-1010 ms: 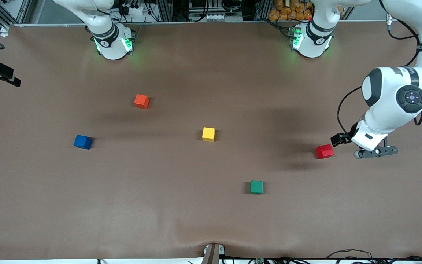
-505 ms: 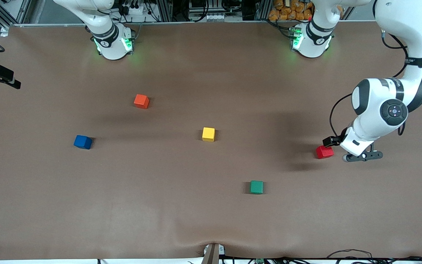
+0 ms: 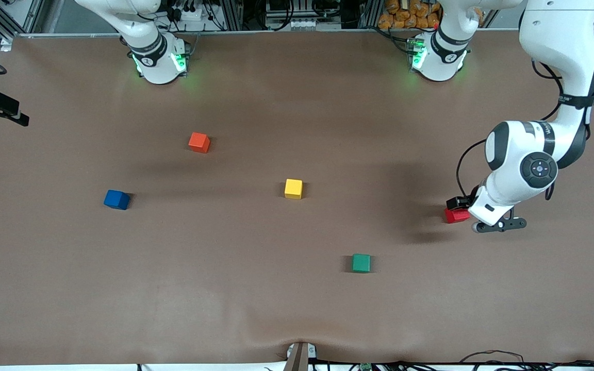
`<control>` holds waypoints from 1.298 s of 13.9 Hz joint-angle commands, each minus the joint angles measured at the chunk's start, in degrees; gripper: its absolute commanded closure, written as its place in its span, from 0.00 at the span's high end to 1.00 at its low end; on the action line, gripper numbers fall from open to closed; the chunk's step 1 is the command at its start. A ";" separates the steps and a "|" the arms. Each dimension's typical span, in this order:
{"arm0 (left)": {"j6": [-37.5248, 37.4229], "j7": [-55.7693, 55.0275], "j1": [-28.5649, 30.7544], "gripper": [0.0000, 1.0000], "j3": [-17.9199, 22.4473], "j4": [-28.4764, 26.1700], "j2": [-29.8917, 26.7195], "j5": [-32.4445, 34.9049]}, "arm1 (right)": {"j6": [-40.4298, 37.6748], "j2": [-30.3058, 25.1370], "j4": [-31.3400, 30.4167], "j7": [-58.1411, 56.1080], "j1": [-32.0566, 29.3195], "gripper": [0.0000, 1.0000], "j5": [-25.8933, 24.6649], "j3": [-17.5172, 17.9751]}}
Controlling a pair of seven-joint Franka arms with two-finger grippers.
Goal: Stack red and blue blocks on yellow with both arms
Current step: 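Move the left gripper over the red cube and lower it, then close the left gripper on the red cube and lift it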
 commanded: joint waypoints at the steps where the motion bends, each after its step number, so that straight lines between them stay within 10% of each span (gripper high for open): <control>1: 0.17 -0.34 -0.23 0.94 0.19 1.80 1.78 -1.00 | -0.60 0.59 1.52 -0.39 1.09 1.00 -2.66 0.65; 11: 3.33 -0.34 0.57 0.80 0.10 2.42 6.43 -1.09 | -0.60 0.77 1.96 -0.39 1.63 1.00 -3.29 0.48; 18: 3.33 -0.34 0.21 0.20 -0.07 2.60 7.40 -1.17 | -0.68 0.86 1.78 -0.39 1.37 1.00 -3.29 0.48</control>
